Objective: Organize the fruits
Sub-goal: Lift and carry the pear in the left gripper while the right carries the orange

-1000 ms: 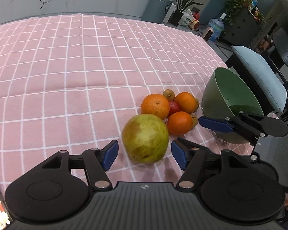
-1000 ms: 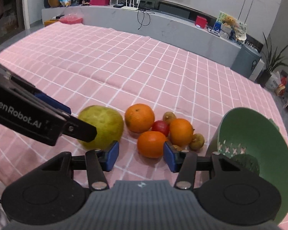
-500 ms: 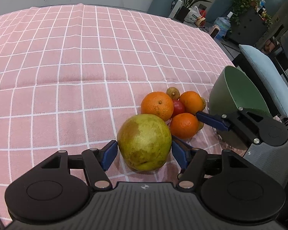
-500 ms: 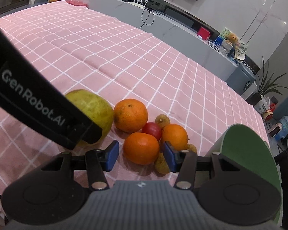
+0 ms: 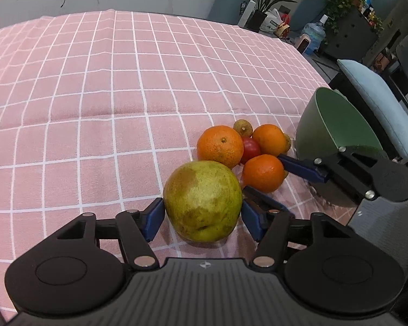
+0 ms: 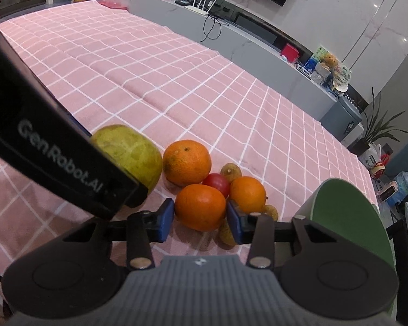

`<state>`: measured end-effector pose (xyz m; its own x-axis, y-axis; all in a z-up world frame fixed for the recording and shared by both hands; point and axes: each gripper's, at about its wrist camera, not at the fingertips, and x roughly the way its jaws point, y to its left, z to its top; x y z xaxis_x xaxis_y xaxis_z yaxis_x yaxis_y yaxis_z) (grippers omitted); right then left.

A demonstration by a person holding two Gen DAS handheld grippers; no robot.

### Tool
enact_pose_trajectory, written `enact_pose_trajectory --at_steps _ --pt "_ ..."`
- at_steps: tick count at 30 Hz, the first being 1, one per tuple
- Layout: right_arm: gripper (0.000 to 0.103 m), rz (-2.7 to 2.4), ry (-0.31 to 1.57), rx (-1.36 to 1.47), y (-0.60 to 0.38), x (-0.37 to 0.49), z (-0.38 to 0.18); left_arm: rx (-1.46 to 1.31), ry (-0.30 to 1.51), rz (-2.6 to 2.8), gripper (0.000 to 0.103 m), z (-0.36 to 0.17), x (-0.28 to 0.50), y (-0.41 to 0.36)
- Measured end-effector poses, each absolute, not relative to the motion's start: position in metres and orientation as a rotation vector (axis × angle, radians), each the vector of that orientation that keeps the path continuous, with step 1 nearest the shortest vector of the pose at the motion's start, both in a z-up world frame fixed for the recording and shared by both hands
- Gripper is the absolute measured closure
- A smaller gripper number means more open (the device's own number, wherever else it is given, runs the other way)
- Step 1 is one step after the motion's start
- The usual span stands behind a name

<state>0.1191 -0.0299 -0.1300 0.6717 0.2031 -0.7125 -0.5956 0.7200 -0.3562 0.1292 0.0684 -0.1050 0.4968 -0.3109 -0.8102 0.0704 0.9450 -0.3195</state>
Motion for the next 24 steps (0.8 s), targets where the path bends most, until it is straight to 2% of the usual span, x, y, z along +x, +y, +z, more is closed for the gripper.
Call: enact_pose_trajectory --at_steps 6,12,24 --pt "0.065 0.507 0.691 -0.594 -0.035 0.112 -0.114 -0.305 1.018 -0.214 0.033 -0.099 0.122 0.077" --pt "0.065 0.507 0.642 -0.542 -0.047 0.104 -0.085 -0.36 0.949 -0.212 0.033 -0.068 0.112 0.085" --pt "0.065 0.439 0.607 -0.44 -0.109 0.103 -0.025 -0.282 0.839 -0.309 0.033 -0.004 0.116 0.026"
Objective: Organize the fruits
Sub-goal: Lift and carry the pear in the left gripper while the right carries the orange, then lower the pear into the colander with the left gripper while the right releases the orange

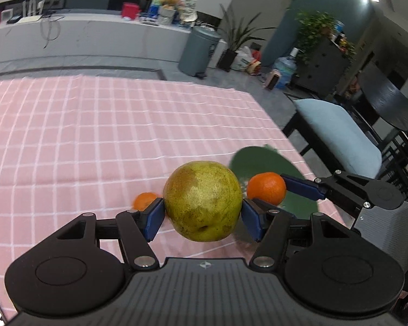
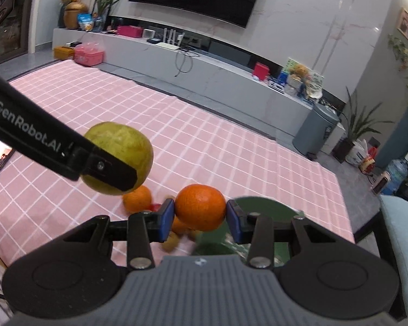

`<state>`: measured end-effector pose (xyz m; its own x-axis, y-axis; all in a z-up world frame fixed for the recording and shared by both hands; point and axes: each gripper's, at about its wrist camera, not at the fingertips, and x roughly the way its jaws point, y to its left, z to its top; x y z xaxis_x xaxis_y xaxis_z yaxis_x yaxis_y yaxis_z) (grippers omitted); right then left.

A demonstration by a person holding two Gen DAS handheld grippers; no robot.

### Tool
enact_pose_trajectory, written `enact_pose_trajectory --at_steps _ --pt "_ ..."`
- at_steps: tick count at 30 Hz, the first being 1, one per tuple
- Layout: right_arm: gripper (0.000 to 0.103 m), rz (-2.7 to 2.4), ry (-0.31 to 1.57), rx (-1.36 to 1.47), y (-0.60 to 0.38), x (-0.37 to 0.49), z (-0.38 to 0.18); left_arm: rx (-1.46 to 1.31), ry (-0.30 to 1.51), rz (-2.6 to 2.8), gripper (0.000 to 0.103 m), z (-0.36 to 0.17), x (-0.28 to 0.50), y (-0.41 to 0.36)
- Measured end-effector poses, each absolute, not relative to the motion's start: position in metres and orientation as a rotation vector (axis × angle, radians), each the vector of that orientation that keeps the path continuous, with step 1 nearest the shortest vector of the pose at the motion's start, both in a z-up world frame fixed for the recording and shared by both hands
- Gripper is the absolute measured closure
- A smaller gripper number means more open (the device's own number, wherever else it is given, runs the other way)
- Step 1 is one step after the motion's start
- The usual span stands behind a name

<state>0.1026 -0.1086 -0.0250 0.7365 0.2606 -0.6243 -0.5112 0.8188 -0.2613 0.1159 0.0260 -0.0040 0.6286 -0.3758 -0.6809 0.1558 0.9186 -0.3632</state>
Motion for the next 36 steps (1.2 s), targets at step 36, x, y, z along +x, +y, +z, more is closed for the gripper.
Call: enact_pose_trajectory --at_steps 36 --pt "0.065 0.364 0.873 -0.399 -0.215 0.161 -0.073 0.1 0.969 -0.517 0.034 -0.038 0.191 -0.137"
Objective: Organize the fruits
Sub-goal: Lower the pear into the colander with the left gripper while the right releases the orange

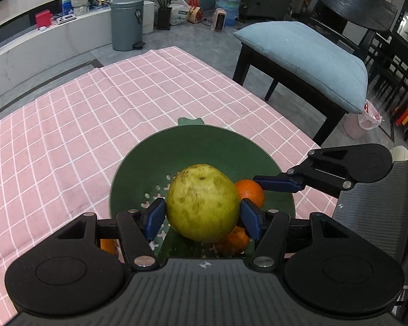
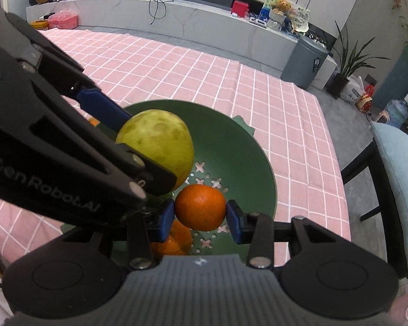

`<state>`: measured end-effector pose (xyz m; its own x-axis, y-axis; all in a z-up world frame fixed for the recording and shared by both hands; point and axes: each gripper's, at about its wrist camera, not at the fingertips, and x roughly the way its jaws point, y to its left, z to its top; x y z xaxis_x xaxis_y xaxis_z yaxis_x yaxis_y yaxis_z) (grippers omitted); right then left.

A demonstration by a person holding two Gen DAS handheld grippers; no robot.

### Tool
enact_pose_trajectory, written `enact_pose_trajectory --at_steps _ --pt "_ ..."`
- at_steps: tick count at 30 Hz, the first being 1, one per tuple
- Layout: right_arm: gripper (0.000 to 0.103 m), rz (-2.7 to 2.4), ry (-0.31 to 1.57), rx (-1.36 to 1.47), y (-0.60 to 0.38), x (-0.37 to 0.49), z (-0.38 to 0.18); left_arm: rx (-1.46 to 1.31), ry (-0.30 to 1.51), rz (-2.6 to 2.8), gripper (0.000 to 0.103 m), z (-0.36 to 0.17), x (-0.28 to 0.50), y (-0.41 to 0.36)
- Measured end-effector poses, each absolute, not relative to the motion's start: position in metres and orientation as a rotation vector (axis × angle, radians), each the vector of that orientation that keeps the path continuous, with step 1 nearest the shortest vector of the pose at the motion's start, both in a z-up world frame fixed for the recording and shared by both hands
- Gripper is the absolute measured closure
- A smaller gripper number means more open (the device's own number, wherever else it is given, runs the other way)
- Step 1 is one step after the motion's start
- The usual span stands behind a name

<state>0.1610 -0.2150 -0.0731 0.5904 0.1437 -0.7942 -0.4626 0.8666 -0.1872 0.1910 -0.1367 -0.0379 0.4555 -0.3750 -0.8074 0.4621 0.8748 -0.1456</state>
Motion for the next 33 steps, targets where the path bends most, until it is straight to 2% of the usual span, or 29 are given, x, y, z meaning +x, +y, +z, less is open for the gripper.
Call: enact_pose_trajectory --at_steps 14,29,32,33 --pt "0.064 0.368 0.938 -0.421 -0.219 0.171 -0.095 0.085 1.001 -0.555 0.035 -0.052 0.208 -0.15" --pt "0.064 0.358 0.942 -0.401 -0.221 0.174 -0.093 0.049 1.037 -0.531 0.034 -0.059 0.214 -0.146" --pt "0.061 0.35 0.931 -0.412 -0.219 0.171 -0.09 0.046 1.028 -0.527 0.034 -0.055 0.209 -0.144" --pt "0.054 0.347 0.926 -0.412 -0.218 0.17 -0.088 0.046 1.019 -0.529 0.034 -0.053 0.206 -0.143"
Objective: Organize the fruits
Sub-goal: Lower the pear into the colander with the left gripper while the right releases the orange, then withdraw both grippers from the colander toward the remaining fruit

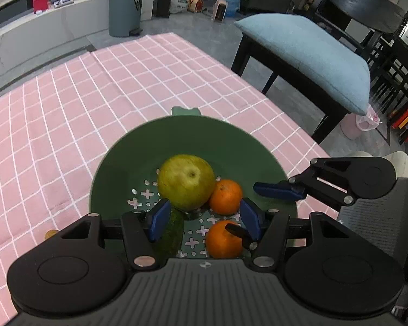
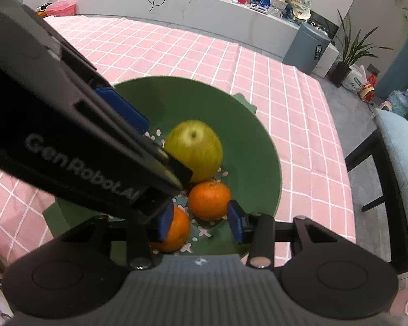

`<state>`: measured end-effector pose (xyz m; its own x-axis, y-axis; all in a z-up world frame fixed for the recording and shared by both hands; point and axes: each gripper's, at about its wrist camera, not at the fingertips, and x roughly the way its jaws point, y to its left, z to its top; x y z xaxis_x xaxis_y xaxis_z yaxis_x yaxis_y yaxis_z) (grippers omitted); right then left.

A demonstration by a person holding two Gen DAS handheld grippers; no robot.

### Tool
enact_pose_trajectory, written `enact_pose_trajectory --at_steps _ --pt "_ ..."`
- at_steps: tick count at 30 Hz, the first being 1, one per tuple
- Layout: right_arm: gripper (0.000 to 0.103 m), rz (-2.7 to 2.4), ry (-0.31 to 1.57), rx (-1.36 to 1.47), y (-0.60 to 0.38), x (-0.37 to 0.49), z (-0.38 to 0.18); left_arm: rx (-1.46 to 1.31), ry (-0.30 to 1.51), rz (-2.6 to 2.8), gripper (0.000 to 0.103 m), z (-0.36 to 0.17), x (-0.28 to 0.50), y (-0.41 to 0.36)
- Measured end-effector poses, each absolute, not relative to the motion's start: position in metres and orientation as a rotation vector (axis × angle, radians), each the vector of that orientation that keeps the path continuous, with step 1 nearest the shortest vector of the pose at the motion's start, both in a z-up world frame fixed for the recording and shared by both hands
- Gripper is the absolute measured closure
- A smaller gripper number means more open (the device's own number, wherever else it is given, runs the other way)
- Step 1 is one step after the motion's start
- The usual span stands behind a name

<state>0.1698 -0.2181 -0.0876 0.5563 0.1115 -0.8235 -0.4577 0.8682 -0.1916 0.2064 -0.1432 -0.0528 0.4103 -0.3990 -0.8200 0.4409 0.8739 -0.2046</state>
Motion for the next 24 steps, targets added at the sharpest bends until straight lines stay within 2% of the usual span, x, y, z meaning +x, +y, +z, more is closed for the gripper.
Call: enact_pose_trajectory --at_steps 9,24 --pt "0.035 0.326 0.844 -0.395 -0.207 0.145 -0.064 0.092 0.929 -0.503 0.034 -0.024 0.179 -0.125" --pt "0.035 0.395 0.699 -0.307 -0.16 0.1 -0.044 0.122 0.878 -0.392 0.034 -0.011 0.14 -0.056"
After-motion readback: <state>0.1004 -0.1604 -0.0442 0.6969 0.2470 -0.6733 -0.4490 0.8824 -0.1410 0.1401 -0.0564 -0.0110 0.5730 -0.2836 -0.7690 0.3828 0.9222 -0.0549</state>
